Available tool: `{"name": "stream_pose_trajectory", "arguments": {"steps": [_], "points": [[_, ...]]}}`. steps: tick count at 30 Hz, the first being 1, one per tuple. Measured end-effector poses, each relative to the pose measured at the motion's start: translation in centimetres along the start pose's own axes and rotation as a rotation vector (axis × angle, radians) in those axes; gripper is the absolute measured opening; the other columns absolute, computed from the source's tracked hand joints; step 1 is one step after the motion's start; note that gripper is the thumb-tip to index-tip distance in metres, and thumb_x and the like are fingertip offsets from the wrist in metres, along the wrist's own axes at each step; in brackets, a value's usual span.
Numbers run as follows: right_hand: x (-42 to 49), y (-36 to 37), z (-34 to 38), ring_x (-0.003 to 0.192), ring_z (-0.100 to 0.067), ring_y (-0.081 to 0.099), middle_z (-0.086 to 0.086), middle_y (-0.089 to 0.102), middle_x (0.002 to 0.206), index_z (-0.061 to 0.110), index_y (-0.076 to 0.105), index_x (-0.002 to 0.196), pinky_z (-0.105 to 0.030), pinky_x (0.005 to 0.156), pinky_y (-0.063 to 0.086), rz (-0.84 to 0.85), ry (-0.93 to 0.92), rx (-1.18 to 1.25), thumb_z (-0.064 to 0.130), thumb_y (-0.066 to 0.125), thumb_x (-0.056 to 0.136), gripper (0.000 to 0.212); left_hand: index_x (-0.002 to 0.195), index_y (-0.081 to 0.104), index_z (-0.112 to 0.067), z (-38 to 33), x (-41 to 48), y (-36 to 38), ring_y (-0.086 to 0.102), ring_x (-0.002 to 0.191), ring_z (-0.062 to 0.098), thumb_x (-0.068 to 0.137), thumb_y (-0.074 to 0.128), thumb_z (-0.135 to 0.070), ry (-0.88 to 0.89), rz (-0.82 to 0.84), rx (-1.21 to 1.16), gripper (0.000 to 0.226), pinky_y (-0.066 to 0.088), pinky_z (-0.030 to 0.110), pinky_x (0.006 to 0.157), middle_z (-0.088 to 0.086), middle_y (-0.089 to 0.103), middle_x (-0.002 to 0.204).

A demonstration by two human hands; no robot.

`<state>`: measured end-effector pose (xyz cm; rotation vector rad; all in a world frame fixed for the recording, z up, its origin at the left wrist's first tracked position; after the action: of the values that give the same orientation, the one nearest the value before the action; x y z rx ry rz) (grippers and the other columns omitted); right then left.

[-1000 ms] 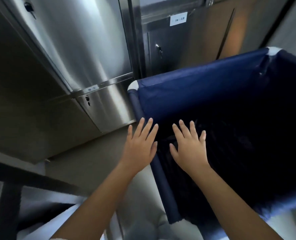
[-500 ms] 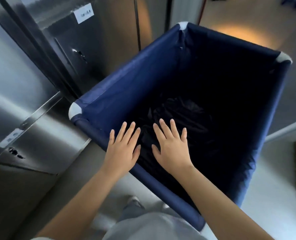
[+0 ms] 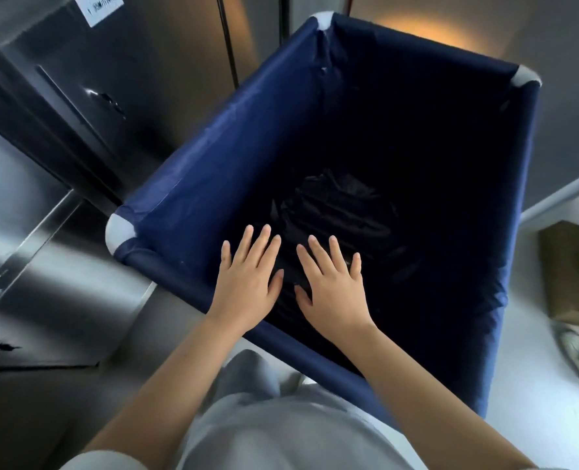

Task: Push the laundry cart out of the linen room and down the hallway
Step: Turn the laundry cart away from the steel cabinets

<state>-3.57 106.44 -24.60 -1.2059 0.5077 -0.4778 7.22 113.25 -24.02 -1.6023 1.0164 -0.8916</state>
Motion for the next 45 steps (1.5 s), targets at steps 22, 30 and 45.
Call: {"name": "stream_pose_trajectory", "arguments": {"steps": [22,30,45], "points": [[-0.8,4.3,7.7,0.131,-0.041,0.038,-0.012,0.05,0.138,0.009,0.051,0.13,-0.065,0.098,0.032,-0.202,0.529,-0.044,0.034,0.07,0.079,0.059,0.145,0.017,-0.015,8.2,0.6,3.5,0.003,0.142,0.028,0.096,0.032,-0.038,0.615,0.413,0.029,0.056,0.008,0.052,0.111,0.006,0.01,0.156],[-2.1,5.2,7.7,0.133,-0.038,0.036,-0.009,0.048,0.14,0.011,0.051,0.13,-0.064,0.101,0.028,-0.267,0.541,-0.063,0.034,0.067,0.081,0.057,0.137,0.039,-0.008,8.9,-1.0,2.8,0.028,0.136,0.033,0.092,0.044,-0.035,0.608,0.313,-0.018,0.052,0.03,0.056,0.103,0.013,0.032,0.148],[0.7,4.7,4.5,0.134,-0.035,0.035,-0.006,0.049,0.14,0.014,0.049,0.132,-0.066,0.103,0.021,-0.278,0.549,-0.124,0.038,0.059,0.084,0.054,0.143,0.025,-0.015,8.1,3.4,4.3,0.013,0.141,0.03,0.091,0.018,-0.045,0.603,0.332,0.074,0.06,0.019,0.052,0.109,0.009,0.018,0.154]]}}
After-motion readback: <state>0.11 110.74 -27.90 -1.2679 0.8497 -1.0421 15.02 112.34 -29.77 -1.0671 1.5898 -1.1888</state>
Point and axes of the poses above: each hand's wrist, its own x-axis towards the middle knuckle, its own y-axis out of the palm, z = x × y, the point moved 5 cm from there along x, towards the middle knuckle
